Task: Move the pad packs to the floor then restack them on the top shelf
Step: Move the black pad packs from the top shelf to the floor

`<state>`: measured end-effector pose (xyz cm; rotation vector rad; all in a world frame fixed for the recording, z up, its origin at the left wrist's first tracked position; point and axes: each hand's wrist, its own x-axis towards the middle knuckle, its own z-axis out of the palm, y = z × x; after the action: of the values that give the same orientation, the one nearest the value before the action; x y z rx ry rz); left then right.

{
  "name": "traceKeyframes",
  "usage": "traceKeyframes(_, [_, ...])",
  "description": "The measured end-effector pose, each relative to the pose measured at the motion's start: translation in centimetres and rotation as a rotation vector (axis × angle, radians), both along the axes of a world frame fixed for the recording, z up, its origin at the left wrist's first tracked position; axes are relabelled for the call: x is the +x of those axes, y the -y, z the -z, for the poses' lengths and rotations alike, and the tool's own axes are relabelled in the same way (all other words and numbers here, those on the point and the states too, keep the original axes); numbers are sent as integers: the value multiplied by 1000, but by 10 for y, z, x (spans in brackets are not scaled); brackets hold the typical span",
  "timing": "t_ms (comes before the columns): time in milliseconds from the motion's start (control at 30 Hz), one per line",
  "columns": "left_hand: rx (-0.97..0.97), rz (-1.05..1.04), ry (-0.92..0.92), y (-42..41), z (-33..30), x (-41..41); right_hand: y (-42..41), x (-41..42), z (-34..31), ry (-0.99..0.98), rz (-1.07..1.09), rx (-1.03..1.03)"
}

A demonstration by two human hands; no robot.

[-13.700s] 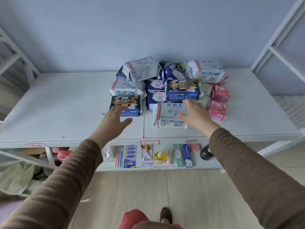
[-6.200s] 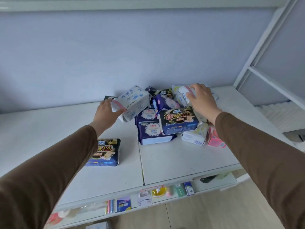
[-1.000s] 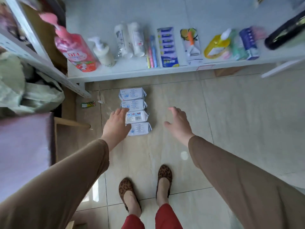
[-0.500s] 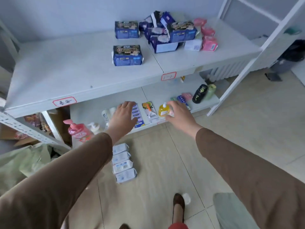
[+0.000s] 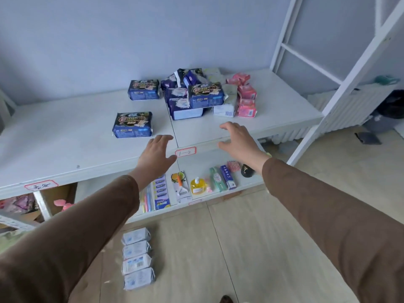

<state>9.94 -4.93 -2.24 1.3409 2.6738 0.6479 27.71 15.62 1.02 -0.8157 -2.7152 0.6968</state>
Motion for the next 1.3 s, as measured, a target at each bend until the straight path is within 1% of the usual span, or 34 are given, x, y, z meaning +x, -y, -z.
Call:
traceKeyframes(200, [-28,-46,4,-47,-11,-30,-73,-38,-13,-29,-7,-20])
traceKeyframes(400, [-16,-73,-27,-96,-15,-95,-144,-97,-19,-47,29,-14])
traceKeyframes(500, [-11,-79,-21,-122,-18,-139,-176,-134,-19,-19,63,-13])
traceKeyframes(600, [-17,-87,-6,-143,-18,-182,-201,-169,-17,52,82,-59])
traceKeyframes(700, [-26,-113,12,-157,-17,-224,-220,-195,-13,153,78,-169])
traceKeyframes(767, [-36,-150,24,-162,-16,-250,-230,-211,-9,192,95,-322])
traceKeyframes(833, [-45,-183,38,-166,-12,-274,-234,-223,-6,220,128,-525])
traceKeyframes(867, [-49,-196,42,-167,-10,-285,-236,-229,-3,227,131,-589])
traceKeyframes(900, [-53,-209,44,-168,-7,-296,-238,-234,0,232,120,-605])
traceKeyframes(1100, [-66,-341,104,-171,8,-363,-246,-267,12,231,5,-552])
traceKeyframes(1300, [-22,-486,179,-184,22,-418,-241,-284,14,122,-151,-502])
